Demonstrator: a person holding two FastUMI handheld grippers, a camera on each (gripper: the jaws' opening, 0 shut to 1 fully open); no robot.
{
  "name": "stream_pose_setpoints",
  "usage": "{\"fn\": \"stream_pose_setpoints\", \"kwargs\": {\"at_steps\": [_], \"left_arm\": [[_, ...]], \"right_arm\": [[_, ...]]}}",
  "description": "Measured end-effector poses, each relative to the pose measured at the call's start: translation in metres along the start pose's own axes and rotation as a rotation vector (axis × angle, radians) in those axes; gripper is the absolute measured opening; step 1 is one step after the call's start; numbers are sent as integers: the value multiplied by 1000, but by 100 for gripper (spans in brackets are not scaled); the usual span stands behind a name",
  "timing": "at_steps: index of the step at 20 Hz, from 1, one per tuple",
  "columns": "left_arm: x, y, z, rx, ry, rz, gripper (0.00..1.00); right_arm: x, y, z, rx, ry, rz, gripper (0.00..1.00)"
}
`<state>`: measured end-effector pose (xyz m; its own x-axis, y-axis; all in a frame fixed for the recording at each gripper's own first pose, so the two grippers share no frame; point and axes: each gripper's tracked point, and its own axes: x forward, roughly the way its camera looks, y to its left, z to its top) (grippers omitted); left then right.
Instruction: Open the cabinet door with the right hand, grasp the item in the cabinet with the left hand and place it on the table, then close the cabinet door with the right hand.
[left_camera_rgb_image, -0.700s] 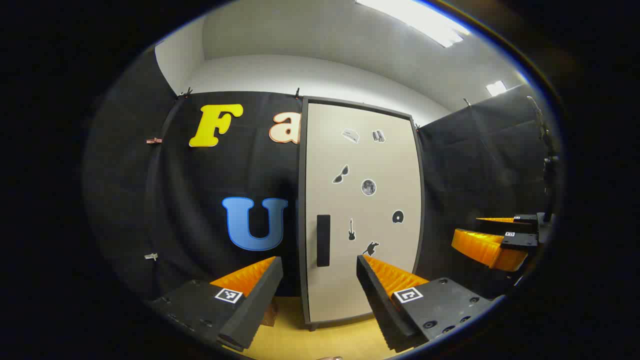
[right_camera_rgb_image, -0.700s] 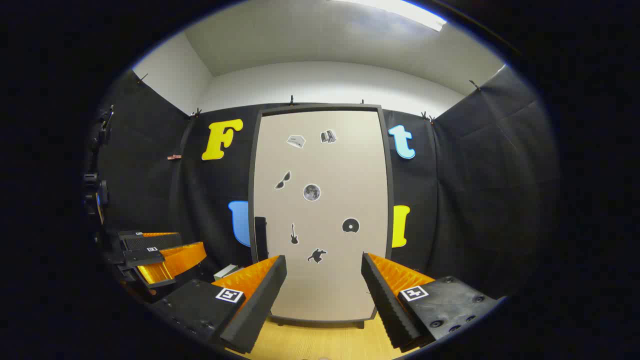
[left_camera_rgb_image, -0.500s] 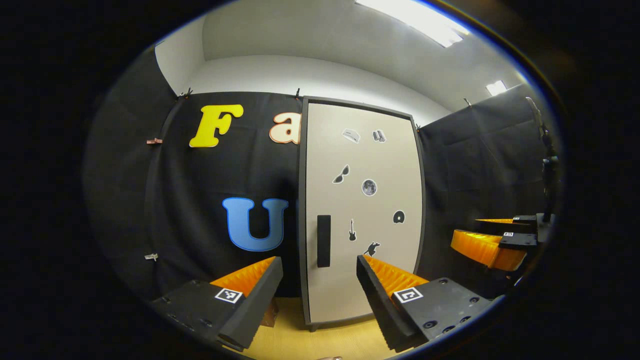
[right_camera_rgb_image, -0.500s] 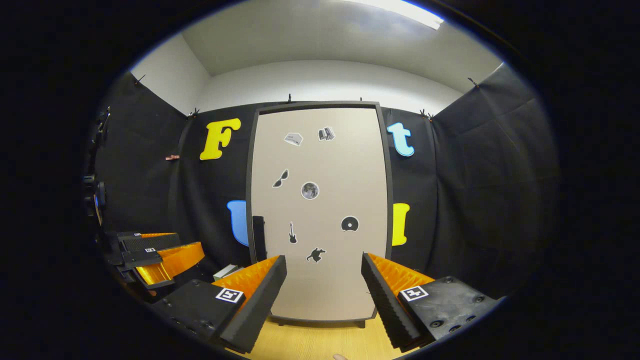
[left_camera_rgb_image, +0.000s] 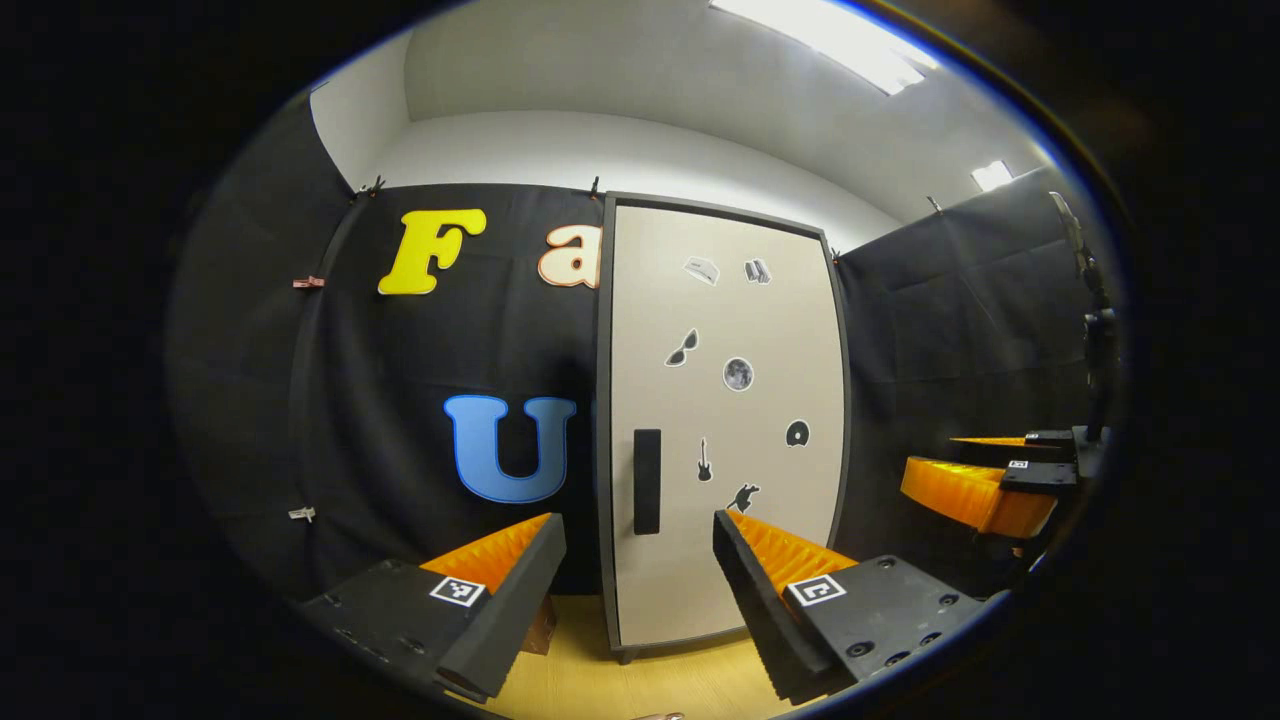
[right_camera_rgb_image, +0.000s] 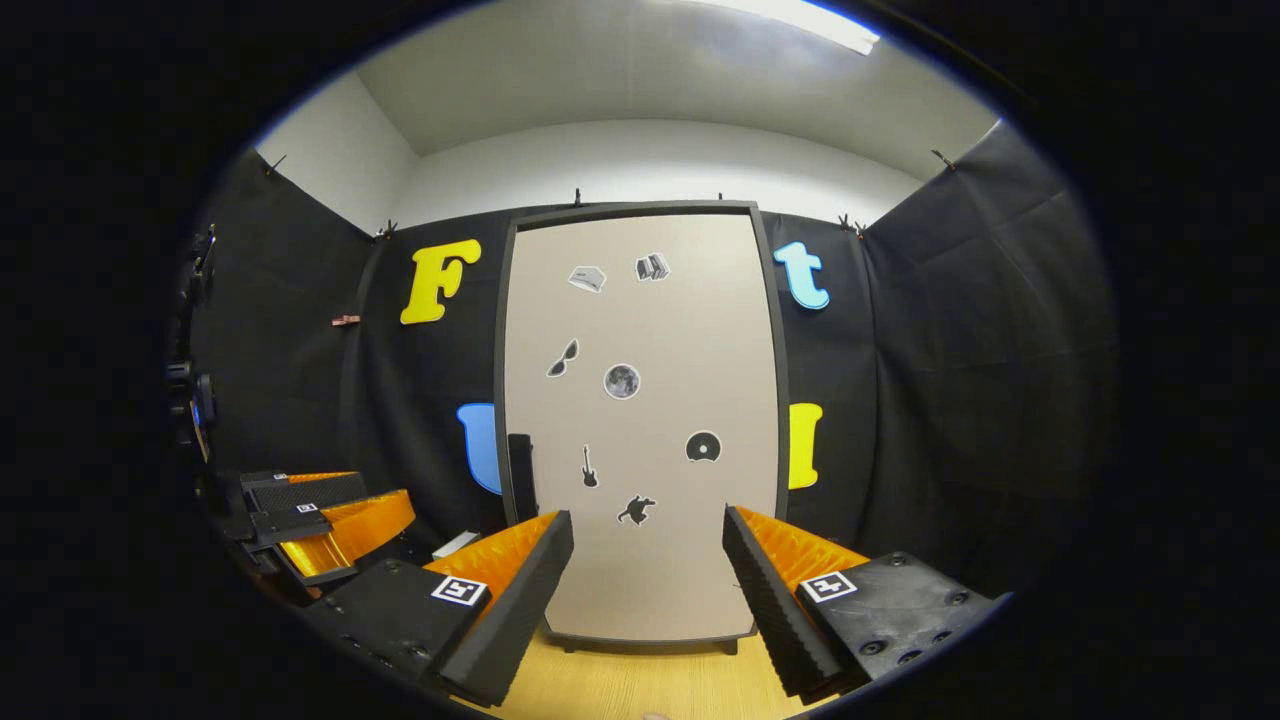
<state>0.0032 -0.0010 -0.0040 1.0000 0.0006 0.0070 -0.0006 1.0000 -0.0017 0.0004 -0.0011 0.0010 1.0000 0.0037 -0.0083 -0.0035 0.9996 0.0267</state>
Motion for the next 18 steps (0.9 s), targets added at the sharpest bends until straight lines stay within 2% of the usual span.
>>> {"fn": "stream_pose_setpoints", "kwargs": {"at_steps": [11,14,18], "left_arm": [[1,-5,-7,-16,12,-22,94],[1,-1,-11,-37,24,-24,94],[-1,10,-11,-13,23,-12,94]], "right_arm": [[1,1,0,-5,-1,-11,98],[4,7,1,-4,-3,-1,98],[14,19,-2,-4,0,11,98]]}}
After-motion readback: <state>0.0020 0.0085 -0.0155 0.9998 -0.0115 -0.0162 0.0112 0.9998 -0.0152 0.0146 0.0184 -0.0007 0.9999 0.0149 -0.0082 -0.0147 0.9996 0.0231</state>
